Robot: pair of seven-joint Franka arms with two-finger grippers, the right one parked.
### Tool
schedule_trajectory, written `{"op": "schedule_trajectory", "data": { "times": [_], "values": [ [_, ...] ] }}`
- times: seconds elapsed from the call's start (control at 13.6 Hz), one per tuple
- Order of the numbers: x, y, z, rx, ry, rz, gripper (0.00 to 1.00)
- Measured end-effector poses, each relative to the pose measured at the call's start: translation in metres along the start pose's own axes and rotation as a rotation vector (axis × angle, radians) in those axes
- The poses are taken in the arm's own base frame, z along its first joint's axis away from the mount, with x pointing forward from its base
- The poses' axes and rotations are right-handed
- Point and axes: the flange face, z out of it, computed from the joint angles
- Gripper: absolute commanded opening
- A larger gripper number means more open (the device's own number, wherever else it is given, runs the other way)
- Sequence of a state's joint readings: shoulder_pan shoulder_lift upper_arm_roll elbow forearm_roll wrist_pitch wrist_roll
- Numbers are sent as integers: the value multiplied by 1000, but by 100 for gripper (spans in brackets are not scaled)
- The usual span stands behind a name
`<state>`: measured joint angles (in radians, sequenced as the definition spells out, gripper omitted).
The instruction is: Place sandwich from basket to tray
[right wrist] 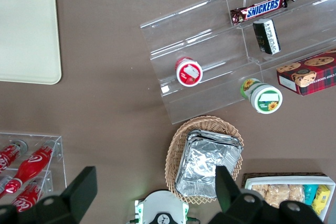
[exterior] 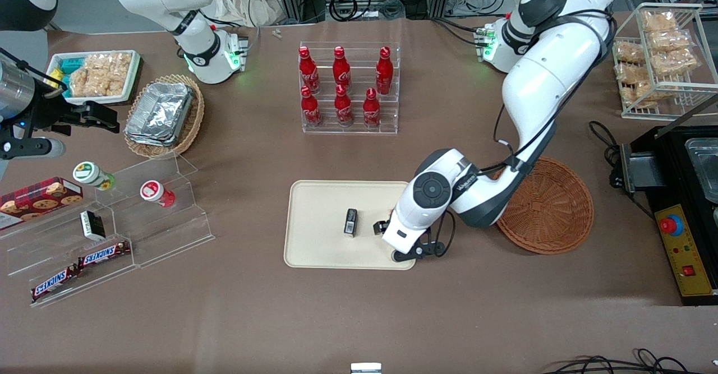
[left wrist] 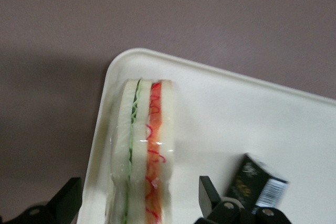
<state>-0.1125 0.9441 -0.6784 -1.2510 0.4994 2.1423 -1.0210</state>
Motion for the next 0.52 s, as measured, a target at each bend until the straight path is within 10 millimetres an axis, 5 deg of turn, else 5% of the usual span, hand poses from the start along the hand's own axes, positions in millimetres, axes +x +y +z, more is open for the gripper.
{"op": "schedule_trajectory", "data": {
  "times": [0.22,0.52],
  "values": [
    [14,-5,-85,17,65,-38,100],
    [22,-47,-179,138,76,-77,100]
  ]
}}
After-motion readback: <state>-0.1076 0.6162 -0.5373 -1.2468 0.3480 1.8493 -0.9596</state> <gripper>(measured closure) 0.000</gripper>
